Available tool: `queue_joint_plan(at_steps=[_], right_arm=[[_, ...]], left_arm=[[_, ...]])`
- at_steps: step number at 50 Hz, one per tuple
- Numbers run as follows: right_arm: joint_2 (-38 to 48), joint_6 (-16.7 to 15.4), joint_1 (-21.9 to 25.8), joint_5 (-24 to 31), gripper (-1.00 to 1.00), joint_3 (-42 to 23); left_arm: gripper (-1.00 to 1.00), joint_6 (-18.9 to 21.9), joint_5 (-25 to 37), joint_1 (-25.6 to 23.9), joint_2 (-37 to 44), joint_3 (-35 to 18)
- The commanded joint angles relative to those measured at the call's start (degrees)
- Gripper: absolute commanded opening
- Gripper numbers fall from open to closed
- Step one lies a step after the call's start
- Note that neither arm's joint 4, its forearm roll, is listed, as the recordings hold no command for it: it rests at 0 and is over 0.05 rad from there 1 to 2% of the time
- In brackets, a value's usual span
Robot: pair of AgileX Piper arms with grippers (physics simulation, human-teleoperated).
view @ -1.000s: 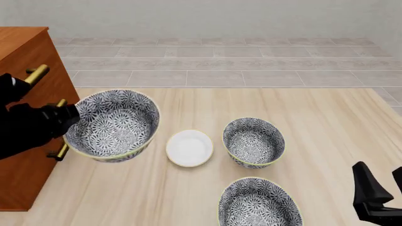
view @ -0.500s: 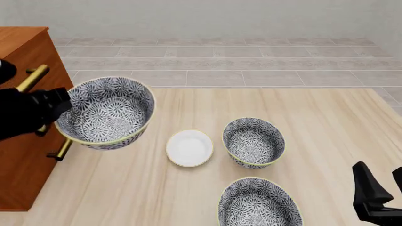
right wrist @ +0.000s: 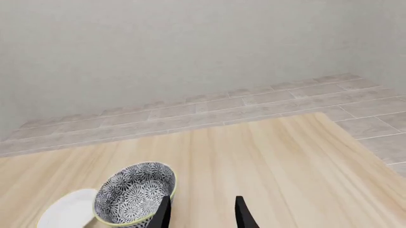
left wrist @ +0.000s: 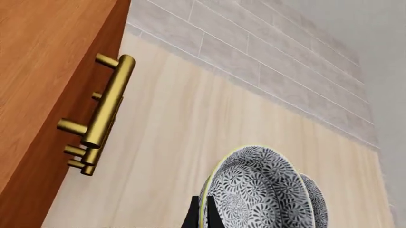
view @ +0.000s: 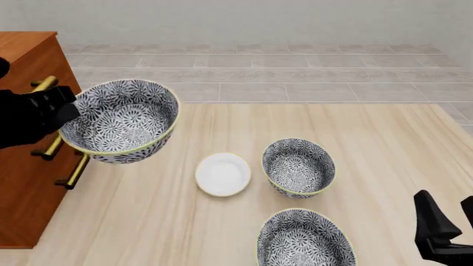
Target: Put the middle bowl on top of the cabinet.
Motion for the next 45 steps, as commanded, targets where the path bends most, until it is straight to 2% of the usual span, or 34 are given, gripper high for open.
queue_joint_plan(at_steps=[1, 12, 34, 45], right_arm=[[-0.08, 0.06, -0.04, 0.10, 1.00, 0.00], [0.08, 0.08, -0.06, -0.03, 1.00, 0.00], [0.47, 0.23, -0.16, -0.45, 1.00, 0.00], [0.11, 0.23, -0.16, -0.09, 1.00, 0.01]], left_arm=[[-1.00, -1.98, 1.24, -0.07, 0.49, -1.90], [-1.00, -2.92, 2.28, 0.27, 1.26, -3.60], [-1.00, -0.68, 4.60, 5.06, 3.75, -10.03], [-1.00, -0.86, 5.27, 7.06, 5.23, -12.81]])
